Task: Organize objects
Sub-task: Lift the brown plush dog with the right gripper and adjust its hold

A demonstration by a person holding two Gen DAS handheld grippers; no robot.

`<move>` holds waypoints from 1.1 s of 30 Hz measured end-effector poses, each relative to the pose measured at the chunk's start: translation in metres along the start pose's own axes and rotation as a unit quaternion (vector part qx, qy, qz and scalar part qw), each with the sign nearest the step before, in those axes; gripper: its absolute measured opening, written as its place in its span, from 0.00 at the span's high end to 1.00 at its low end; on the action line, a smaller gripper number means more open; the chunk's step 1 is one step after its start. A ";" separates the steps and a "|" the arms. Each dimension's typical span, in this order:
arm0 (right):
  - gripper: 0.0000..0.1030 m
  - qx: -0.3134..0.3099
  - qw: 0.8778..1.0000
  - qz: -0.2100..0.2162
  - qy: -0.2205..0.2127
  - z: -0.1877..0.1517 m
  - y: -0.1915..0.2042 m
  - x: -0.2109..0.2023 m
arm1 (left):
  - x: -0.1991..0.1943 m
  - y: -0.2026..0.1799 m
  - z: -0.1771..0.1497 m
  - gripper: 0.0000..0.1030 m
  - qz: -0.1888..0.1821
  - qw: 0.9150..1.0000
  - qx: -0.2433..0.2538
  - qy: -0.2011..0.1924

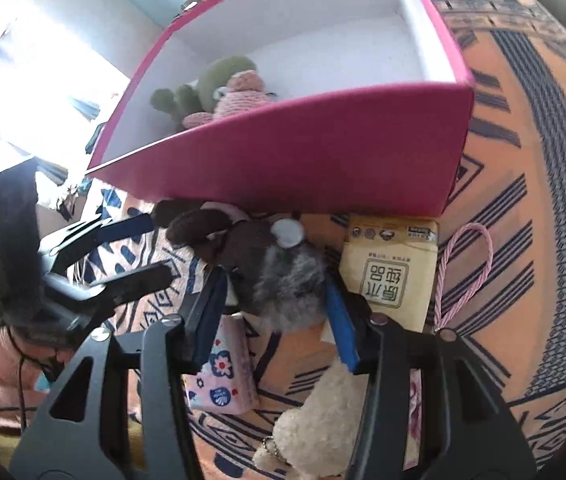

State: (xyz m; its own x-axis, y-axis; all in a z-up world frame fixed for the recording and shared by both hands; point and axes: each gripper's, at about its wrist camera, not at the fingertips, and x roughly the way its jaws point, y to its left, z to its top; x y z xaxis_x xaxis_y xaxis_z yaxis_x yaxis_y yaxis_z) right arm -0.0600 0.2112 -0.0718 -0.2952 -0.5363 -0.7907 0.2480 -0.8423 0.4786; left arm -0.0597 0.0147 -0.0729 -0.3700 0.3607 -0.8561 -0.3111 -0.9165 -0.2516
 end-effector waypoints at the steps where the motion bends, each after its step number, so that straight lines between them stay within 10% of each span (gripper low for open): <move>1: 0.41 -0.012 1.000 -0.005 -0.001 -0.002 0.003 -0.001 | 0.002 0.001 0.001 0.16 0.000 1.000 -0.004 0.001; 11: 0.33 -0.123 0.988 -0.093 0.000 -0.016 0.034 0.020 | 0.012 0.005 0.004 0.16 -0.001 1.000 -0.017 0.009; 33: 0.50 0.001 1.000 0.021 0.002 0.013 -0.002 0.006 | 0.001 0.004 -0.002 0.16 -0.076 0.997 -0.028 0.010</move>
State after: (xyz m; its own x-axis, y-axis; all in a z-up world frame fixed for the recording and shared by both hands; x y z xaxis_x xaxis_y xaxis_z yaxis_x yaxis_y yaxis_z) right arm -0.0742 0.2086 -0.0724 -0.2812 -0.5710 -0.7713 0.2590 -0.8190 0.5119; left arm -0.0593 0.0114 -0.0757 -0.3043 0.4923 -0.8155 -0.3125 -0.8603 -0.4027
